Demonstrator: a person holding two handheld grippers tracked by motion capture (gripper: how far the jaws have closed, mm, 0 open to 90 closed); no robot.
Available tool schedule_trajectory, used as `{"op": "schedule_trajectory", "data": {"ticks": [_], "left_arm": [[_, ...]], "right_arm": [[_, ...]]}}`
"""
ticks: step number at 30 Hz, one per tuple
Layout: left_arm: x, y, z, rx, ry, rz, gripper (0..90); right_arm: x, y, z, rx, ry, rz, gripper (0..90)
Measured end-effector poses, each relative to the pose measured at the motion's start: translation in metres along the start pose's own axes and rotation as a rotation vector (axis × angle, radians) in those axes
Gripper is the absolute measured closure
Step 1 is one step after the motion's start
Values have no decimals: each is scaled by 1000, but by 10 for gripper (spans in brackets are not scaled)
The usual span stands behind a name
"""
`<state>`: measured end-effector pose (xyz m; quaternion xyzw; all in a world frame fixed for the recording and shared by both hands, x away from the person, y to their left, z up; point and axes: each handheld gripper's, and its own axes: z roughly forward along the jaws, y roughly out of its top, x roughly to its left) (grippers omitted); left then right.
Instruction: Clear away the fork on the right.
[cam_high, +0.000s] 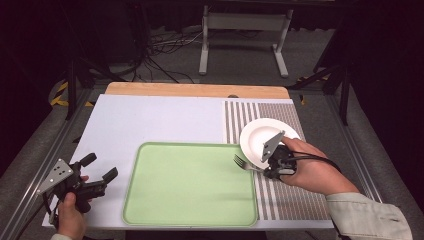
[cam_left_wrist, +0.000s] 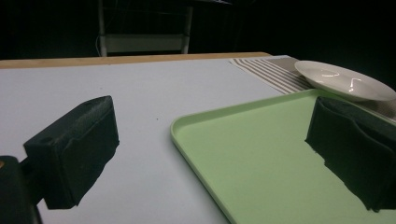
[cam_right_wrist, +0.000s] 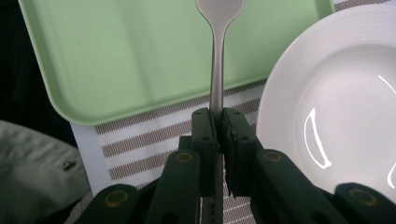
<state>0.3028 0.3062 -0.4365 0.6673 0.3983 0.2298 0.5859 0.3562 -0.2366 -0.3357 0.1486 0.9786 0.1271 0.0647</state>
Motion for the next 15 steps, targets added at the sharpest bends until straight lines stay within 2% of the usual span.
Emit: {"op": "schedule_trajectory", "data": {"ticks": [6,7,8,13,15], "left_arm": [[0,0,0,1,0,0,30],[0,0,0,0,1,0,30],[0,0,0,0,1,0,30],[0,0,0,-6,3,-1,30],[1,0,0,-5,3,-1,30]], "right_arm": [[1,11,1,-39,32,132,843],[2,15,2,-39,38,172,843],[2,15,2,-39,38,172,843],[3,24,5,-53,55,289,844],[3,27,6,-52,58,312,844]]}}
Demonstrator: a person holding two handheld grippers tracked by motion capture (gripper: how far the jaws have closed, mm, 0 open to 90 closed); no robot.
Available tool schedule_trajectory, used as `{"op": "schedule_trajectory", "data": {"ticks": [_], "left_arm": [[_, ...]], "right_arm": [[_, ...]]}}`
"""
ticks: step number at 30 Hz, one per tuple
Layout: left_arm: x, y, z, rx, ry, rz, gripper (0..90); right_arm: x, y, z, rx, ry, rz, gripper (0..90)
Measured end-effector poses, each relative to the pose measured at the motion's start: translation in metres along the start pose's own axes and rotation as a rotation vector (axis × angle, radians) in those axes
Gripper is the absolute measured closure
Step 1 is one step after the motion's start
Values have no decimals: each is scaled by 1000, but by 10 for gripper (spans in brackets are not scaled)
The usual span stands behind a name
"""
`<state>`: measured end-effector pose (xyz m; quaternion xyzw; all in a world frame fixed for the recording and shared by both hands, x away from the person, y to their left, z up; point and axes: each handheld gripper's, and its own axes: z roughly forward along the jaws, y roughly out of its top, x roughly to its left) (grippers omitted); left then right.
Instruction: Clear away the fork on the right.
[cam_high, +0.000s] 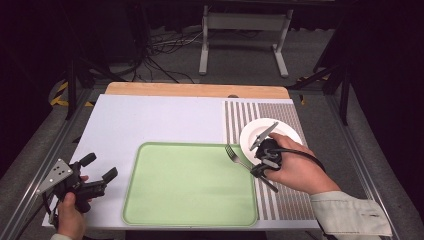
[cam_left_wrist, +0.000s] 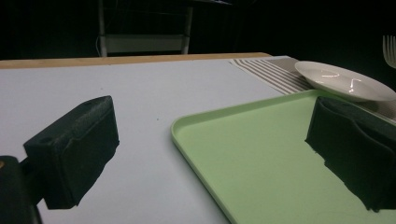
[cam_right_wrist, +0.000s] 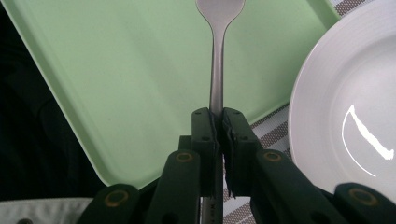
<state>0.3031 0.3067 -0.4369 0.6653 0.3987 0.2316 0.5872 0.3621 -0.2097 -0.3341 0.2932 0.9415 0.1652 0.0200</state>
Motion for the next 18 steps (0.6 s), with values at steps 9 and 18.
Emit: {"op": "schedule_trajectory", "data": {"ticks": [9,18], "left_arm": [[0,0,0,-6,0,-6,30],[1,0,-1,-3,-4,-8,30]], "right_arm": [[8,14,11,-1,25,165,844],[11,23,23,19,31,328,845]]}}
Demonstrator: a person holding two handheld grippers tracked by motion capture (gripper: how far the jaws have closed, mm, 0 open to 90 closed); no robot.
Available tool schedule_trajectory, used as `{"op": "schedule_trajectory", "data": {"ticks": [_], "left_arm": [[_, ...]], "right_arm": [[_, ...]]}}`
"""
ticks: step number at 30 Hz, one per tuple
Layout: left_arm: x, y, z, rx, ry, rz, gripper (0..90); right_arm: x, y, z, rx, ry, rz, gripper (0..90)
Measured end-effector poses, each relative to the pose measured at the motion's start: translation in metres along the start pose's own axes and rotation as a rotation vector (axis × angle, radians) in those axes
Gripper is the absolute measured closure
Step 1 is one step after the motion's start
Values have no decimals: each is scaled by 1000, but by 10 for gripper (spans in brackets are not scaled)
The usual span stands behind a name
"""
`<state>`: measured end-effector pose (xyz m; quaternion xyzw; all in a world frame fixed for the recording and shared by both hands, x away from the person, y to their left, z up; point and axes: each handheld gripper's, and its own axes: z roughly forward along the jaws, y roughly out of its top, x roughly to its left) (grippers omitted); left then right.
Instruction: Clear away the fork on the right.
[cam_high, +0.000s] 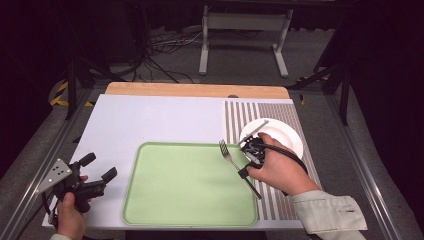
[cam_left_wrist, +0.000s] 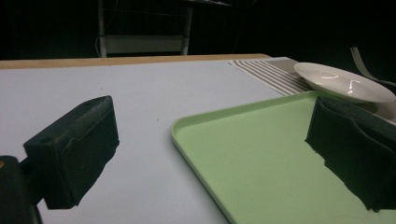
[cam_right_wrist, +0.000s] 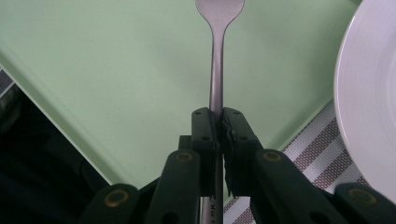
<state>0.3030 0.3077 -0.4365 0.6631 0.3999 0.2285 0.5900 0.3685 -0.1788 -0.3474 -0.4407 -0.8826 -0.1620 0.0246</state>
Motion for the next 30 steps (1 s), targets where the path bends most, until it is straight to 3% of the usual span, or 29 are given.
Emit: {"op": "schedule_trajectory", "data": {"ticks": [9,12,17,30], "left_arm": [[0,0,0,-2,1,-3,30],[0,0,0,-3,1,-5,30],[1,0,0,-2,0,-6,31],[1,0,0,-3,-1,-6,31]], "right_arm": [[3,5,11,11,-9,69,845],[2,8,16,25,-30,128,844],[-1,10,24,33,-48,187,844],[2,16,42,81,-58,241,844]]}}
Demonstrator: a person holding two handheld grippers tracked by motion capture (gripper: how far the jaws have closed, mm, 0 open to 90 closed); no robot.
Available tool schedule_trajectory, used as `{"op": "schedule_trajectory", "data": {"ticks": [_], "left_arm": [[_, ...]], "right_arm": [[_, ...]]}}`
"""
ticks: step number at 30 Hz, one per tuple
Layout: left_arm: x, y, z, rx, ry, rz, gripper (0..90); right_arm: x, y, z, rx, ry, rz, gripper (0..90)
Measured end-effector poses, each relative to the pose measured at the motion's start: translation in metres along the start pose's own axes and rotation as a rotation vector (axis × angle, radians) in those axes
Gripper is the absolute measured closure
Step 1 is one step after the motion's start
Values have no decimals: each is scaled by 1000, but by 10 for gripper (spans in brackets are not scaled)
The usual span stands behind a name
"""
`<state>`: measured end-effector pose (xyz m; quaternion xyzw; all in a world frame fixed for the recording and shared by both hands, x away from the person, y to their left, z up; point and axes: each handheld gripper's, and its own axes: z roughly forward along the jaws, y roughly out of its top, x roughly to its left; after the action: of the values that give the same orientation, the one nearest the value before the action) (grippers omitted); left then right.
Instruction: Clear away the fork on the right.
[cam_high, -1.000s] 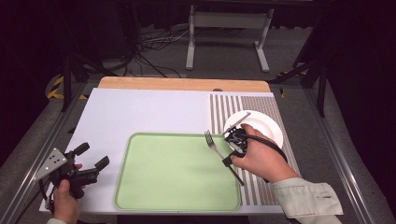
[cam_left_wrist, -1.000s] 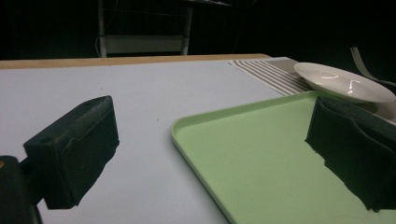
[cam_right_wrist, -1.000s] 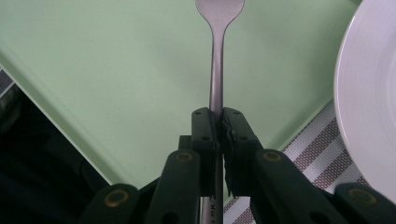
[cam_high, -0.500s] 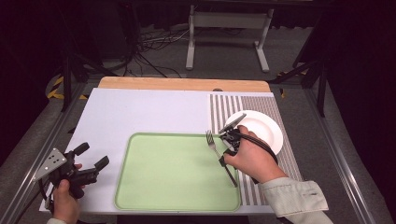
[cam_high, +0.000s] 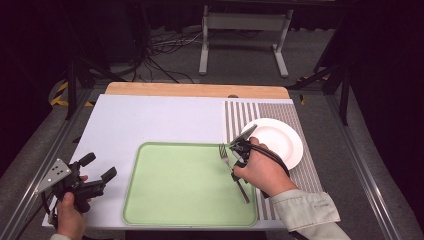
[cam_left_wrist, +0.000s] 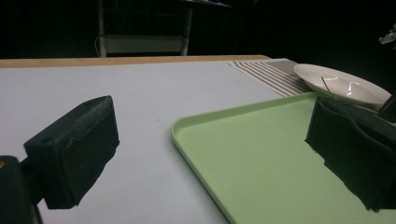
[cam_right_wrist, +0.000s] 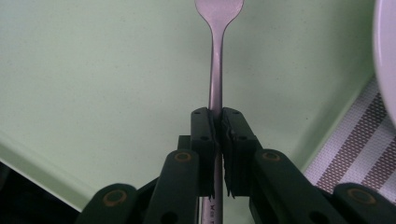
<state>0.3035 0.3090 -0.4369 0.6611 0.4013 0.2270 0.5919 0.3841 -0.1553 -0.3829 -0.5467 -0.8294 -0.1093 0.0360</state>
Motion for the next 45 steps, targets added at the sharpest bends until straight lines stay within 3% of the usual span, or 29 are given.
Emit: {"op": "schedule_trajectory", "data": {"ticks": [16,39,45], "left_arm": [[0,0,0,-1,2,-3,33],[0,0,0,2,4,-7,33],[0,0,0,-1,5,-8,33]], "right_arm": [[2,3,22,63,-32,96,843],[3,3,32,106,-19,125,836],[3,3,28,87,-9,110,786]]}}
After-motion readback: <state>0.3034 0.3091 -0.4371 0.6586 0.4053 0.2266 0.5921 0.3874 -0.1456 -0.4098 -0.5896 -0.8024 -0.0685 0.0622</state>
